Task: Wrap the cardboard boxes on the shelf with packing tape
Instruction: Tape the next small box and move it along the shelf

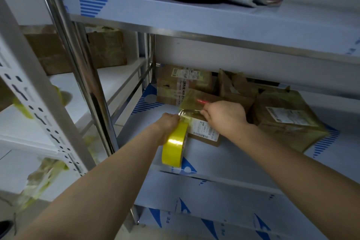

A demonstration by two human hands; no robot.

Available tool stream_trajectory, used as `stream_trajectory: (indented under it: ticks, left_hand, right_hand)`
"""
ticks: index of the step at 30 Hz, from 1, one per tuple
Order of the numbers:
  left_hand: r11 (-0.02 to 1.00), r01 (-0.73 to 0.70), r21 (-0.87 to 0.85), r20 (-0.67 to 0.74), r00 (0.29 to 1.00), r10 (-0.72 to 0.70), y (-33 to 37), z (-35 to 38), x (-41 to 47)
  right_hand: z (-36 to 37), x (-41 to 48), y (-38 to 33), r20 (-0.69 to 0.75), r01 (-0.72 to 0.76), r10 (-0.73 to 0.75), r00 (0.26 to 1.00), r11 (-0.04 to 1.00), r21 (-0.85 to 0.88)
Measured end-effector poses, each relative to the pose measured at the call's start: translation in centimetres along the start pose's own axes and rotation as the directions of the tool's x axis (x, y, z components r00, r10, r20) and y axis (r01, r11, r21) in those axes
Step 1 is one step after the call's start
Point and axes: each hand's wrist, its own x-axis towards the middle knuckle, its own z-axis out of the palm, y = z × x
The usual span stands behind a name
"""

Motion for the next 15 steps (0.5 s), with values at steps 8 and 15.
stream_trajectory:
  ticks: [8, 15]
  left_hand:
    - [0.999, -0.021, 0.037, -0.019, 1.0, 0.022, 0.2, 0.3, 0.0]
    - [0.997, -0.021, 0.079, -0.046, 0.999, 0.025, 0.4, 0.6, 0.6]
  right_hand:
    - [1.2, 0.1, -1.2, 0.024, 0.056, -0.053, 0.998, 0.989, -0.139]
    - [1.2, -0.2, -0.6, 0.034, 0.127, -0.123, 0.992, 0.963, -0.237]
